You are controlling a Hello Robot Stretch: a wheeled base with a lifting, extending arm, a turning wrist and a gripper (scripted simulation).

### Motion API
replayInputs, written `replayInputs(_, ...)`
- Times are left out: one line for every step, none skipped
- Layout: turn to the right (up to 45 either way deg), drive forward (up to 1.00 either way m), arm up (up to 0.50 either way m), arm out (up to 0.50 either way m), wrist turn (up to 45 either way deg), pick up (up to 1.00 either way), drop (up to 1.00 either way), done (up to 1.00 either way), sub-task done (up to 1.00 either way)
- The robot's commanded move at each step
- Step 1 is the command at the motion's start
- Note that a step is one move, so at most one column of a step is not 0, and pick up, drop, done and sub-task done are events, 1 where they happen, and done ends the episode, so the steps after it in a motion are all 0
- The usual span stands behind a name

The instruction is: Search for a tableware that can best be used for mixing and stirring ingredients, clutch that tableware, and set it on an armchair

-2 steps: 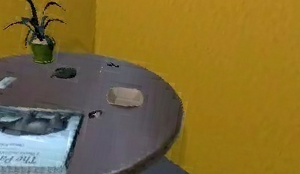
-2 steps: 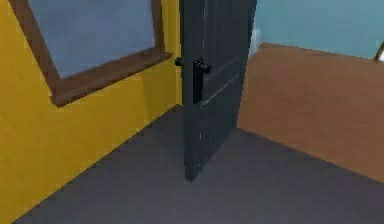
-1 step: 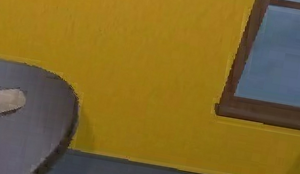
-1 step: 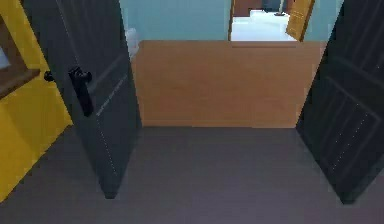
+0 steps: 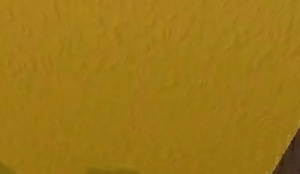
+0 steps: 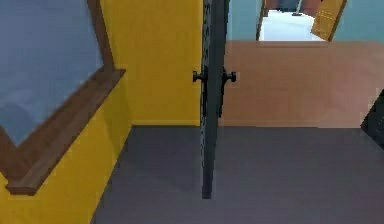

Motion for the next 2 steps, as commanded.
replayInputs(-45.0,0.00,0.00,0.00,0.0,0.00,0.00,0.00,0.00)
replayInputs(-45.0,0.00,0.00,0.00,0.0,0.00,0.00,0.00,0.00)
